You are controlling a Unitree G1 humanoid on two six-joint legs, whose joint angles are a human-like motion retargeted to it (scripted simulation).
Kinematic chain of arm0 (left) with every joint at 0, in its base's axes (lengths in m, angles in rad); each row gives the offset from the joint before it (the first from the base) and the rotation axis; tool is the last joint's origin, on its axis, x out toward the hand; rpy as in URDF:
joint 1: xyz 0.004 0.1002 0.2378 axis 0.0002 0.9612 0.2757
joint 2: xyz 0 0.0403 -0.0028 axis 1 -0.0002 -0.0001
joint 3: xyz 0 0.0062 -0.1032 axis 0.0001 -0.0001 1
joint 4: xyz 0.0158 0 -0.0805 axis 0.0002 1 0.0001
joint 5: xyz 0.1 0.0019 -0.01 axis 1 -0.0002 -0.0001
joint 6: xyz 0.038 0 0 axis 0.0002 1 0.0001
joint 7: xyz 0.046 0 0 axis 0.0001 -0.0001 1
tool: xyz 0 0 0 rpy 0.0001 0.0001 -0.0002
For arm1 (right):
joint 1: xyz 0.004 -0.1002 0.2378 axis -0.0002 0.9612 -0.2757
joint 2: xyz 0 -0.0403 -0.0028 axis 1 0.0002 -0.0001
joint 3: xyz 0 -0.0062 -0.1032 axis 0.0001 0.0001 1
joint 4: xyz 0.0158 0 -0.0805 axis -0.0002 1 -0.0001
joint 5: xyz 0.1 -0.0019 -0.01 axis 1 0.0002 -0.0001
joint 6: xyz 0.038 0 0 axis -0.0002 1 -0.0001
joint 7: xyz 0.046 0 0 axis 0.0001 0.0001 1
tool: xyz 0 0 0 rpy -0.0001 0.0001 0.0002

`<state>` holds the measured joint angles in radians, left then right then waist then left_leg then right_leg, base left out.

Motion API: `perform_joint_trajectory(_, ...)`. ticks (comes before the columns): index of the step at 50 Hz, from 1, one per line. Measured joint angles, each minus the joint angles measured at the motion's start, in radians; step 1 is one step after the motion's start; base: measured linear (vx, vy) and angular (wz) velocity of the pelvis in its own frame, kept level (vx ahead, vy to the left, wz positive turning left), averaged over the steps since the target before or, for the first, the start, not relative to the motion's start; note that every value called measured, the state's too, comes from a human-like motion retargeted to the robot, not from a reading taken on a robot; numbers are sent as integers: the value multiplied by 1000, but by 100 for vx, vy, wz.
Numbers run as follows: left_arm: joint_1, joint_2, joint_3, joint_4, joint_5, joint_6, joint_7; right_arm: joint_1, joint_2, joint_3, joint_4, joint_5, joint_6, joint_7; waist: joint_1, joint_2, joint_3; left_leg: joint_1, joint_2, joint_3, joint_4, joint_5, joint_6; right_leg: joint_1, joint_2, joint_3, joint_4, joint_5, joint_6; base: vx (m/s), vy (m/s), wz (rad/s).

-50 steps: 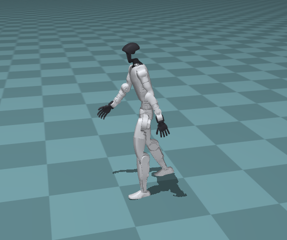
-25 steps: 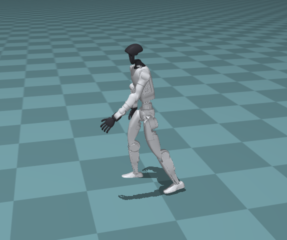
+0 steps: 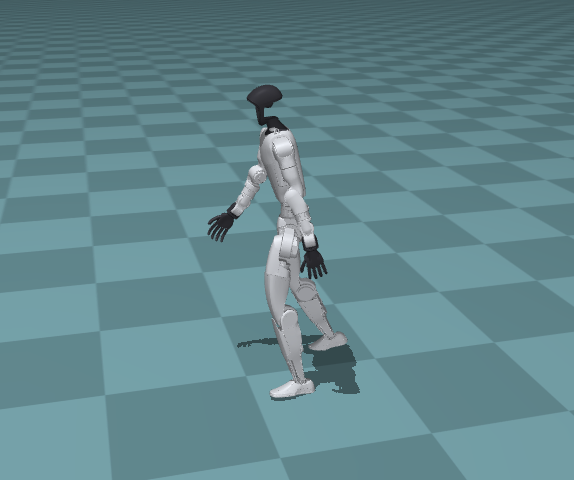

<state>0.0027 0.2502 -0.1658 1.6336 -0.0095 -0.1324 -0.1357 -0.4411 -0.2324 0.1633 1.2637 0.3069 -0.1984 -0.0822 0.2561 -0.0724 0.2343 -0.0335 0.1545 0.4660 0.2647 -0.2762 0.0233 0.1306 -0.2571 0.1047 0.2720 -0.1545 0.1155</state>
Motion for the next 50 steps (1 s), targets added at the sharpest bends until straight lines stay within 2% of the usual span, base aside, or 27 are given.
perform_joint_trajectory(2, 18, 14, -3, 20, -29, -2, -7, 19, -8, 20, -1, 8, -6, 19, 15, 5, -6, 16, -1, -18, -84, 37, 4, 12, 9, 2, 57, 4, 1, 65, 37, 14)
perform_joint_trajectory(5, 6, 42, -8, 9, -27, 6, -19, 78, -31, 25, 23, 2, 5, 44, 23, -1, -15, 60, -25, -71, -77, -19, 25, -19, 7, -1, 235, 64, 1, 66, 38, 58)
perform_joint_trajectory(10, -122, 86, 10, -59, 20, 10, 47, 229, -51, -47, 117, -179, 59, 41, 10, -3, -40, 115, -44, -137, -50, -79, 10, -213, -11, -72, 685, 265, -19, 65, 29, 87)
perform_joint_trajectory(13, -241, 90, 30, -95, 84, 44, 96, 295, -52, -90, 170, -309, 103, 75, -35, 5, -44, 152, -50, -183, -53, -75, -14, -316, -74, -190, 836, 159, -87, 63, 17, 100)
perform_joint_trajectory(15, -319, 82, 26, -122, 109, 58, 101, 322, -54, -107, 203, -370, 122, 131, -79, 11, -44, 186, -55, -220, -74, -59, -22, -370, -69, -221, 850, 105, -89, 62, 8, 105)
perform_joint_trajectory(18, -418, 65, -6, -184, 112, 60, 65, 332, -72, -115, 245, -406, 136, 236, -152, 30, -44, 250, -55, -268, -129, -25, -30, -432, -15, -226, 726, 19, -62, 62, 1, 90)
perform_joint_trajectory(20, -469, 55, -39, -246, 98, 53, 46, 325, -94, -118, 264, -404, 140, 281, -199, 46, -42, 291, -54, -293, -158, -6, -36, -449, 10, -242, 562, -17, -51, 63, -5, 72)
perform_joint_trajectory(23, -515, 53, -93, -374, 35, 25, 71, 300, -133, -120, 268, -363, 141, 265, -261, 68, -32, 344, -55, -325, -166, 5, -51, -403, 30, -291, 164, 6, -45, 67, -12, 61)
perform_joint_trajectory(25, -530, 56, -120, -453, -16, -4, 112, 281, -154, -120, 261, -329, 136, 216, -289, 72, -18, 385, -66, -345, -151, 6, -53, -352, 34, -308, -70, 107, -28, 72, -18, 35)
perform_joint_trajectory(27, -524, 59, -133, -502, -45, -28, 139, 262, -166, -111, 253, -282, 121, 164, -293, 88, -16, 410, -62, -353, -111, 20, -48, -332, 48, -261, -60, 123, -45, 75, -21, -7)
perform_joint_trajectory(30, -487, 53, -122, -511, -45, -44, 161, 212, -173, -70, 255, -203, 85, 93, -288, 111, 0, 425, -48, -350, 25, 74, -47, -286, 51, -238, 64, -11, -41, 79, -22, -31)
perform_joint_trajectory(34, -375, 29, -83, -447, 30, 40, 132, 106, -166, -37, 270, -184, 116, 17, -286, 109, 3, 284, -30, -284, 417, 134, -35, -215, 30, -212, 121, -68, -47, 73, -18, -38)
perform_joint_trajectory(37, -275, 6, -60, -386, 128, 84, 64, 21, -146, -59, 249, -194, 138, 7, -252, 104, -28, 145, 8, -153, 630, 61, 17, -202, 18, -174, 106, -72, -51, 65, -7, -72)
perform_joint_trajectory(39, -206, -8, -51, -339, 194, 87, 6, -23, -123, -77, 213, -185, 136, 22, -212, 99, -44, 78, 13, -82, 667, -3, 42, -190, 15, -136, 80, -55, -44, 64, 0, -99)
perform_joint_trajectory(42, -107, -22, -47, -257, 232, 72, -67, -68, -75, -73, 135, -144, 116, 41, -141, 92, -49, 2, -20, -45, 589, -39, 38, -155, 17, -71, 36, -18, -30, 63, 6, -117)
perform_joint_trajectory(45, -37, -25, -44, -155, 202, 58, -118, -100, -25, -40, 42, -109, 87, 51, -70, 83, -37, -39, -53, -39, 377, -52, 20, -123, 22, -10, 17, 9, -4, 62, 12, -110)
perform_joint_trajectory(50, -2, 6, -54, -16, 93, 32, -150, -121, 26, 7, -66, -82, 38, 77, 0, 88, -19, -38, -43, -6, -104, 30, 19, -45, 56, 23, 36, 4, 23, 66, 23, -49)
